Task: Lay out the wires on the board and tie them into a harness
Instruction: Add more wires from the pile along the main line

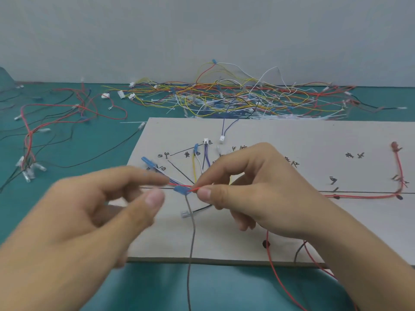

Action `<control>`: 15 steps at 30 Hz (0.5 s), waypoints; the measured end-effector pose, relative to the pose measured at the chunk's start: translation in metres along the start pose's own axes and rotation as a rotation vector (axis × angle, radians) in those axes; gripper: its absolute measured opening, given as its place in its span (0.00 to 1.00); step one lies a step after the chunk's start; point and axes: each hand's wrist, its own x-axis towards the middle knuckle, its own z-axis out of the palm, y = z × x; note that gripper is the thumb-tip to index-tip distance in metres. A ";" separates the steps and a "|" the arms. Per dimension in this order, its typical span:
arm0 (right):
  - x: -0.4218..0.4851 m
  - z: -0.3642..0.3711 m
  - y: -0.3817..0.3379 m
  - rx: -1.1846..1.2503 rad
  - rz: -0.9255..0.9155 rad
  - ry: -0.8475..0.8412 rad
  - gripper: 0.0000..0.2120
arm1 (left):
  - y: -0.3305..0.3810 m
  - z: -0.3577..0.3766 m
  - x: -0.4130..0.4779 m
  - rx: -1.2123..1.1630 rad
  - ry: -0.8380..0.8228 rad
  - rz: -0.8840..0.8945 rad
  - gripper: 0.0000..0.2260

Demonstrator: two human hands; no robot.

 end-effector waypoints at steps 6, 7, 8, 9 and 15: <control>0.000 0.008 0.001 0.045 -0.008 -0.035 0.04 | -0.018 0.009 0.015 -0.171 -0.127 -0.004 0.23; 0.000 0.009 0.001 0.058 0.009 -0.044 0.04 | -0.020 0.006 0.016 -0.204 -0.127 -0.011 0.25; 0.000 0.008 0.001 0.070 0.031 -0.055 0.04 | -0.022 0.004 0.019 -0.231 -0.123 -0.018 0.26; 0.000 0.008 0.001 0.078 0.056 -0.064 0.04 | -0.023 0.000 0.021 -0.237 -0.118 -0.016 0.27; 0.001 0.006 0.000 0.075 0.174 -0.056 0.07 | -0.036 -0.019 0.036 -0.152 -0.031 0.045 0.22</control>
